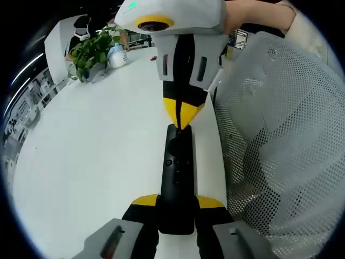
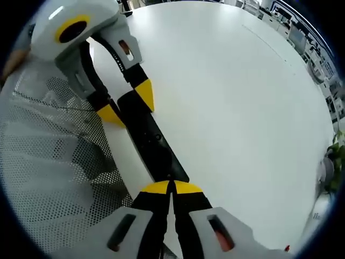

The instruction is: Press the specified remote control buttons in sequence, fully releasing each button before pressing the next.

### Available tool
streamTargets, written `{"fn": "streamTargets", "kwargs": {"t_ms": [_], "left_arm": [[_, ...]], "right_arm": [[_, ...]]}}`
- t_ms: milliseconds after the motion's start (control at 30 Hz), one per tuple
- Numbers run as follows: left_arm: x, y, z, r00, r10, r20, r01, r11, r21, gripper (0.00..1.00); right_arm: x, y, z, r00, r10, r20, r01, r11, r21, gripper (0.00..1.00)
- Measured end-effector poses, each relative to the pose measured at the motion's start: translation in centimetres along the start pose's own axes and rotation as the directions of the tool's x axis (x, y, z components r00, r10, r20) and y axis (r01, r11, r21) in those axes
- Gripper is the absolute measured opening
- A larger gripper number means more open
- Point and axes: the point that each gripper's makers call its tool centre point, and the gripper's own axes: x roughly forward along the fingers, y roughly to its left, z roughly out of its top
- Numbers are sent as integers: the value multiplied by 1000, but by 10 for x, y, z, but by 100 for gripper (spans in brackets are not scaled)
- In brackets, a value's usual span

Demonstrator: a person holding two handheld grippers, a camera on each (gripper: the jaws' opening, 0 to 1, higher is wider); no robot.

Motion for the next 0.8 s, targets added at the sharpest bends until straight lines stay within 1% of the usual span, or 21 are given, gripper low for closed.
{"fn": "streamTargets", "kwargs": {"t_ms": [267,500,667,800], "left_arm": [[0,0,0,1000,-1,-1,1,1000,0,25],[0,0,0,1000,-1,0,1,1000,-1,25],[0,0,0,1000,-2,0,2,1000,1,25],[0,0,0,1000,-4,-2,4,1000,2,25]], "right_arm": [[-1,0,0,1000,-5,4,5,1000,-17,0],[-2,-1,0,1000,9,8,-9,1000,-7,0],[-4,-4,0,999,1,32,-1,1000,0,0],[-5,1,3,998,28,61,-28,1000,4,0]]}}
